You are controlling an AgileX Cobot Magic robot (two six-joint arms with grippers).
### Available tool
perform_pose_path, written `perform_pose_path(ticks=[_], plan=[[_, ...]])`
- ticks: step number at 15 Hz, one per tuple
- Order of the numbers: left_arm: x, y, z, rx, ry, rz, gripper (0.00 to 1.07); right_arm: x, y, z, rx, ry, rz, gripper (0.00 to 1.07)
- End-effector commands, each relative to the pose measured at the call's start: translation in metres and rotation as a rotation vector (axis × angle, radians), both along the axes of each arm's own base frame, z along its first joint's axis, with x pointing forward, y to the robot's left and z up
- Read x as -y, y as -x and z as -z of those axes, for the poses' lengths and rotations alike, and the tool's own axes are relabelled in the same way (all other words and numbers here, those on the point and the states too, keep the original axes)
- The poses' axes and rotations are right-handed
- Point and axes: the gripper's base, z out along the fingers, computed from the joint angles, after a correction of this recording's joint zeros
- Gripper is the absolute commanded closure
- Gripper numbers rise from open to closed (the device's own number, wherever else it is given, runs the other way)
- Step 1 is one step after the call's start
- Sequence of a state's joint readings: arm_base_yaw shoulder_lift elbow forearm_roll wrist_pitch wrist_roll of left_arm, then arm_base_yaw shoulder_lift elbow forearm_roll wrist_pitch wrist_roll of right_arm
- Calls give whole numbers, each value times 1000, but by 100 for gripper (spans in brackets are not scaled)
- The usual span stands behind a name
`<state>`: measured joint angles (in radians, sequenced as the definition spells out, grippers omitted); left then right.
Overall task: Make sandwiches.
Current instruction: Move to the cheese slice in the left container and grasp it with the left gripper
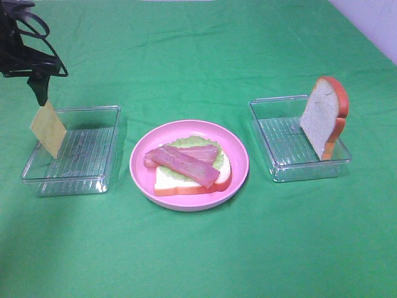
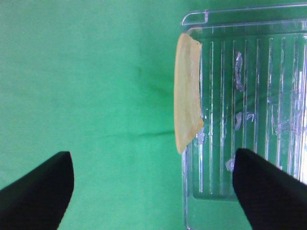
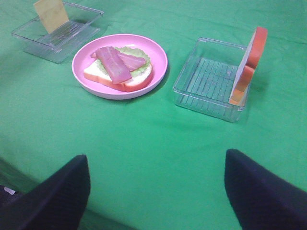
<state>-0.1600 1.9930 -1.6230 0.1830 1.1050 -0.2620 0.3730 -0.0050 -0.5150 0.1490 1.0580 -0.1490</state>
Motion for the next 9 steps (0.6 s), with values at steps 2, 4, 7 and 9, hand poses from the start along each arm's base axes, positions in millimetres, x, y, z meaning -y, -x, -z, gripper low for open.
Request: perform_pose_path(ticks=[2, 4, 7, 9], plan=[[2, -9, 23, -17, 5, 8, 24, 1, 2, 1, 10, -6, 1, 32], [2, -13, 39, -44, 2, 5, 28, 1, 2, 1, 10, -6, 1, 32], [4, -16, 54, -63, 12, 6, 30, 1, 2, 1, 10, -6, 1, 32], [6, -18, 59, -62, 30, 2, 33, 1, 2, 1, 10, -6, 1, 32]])
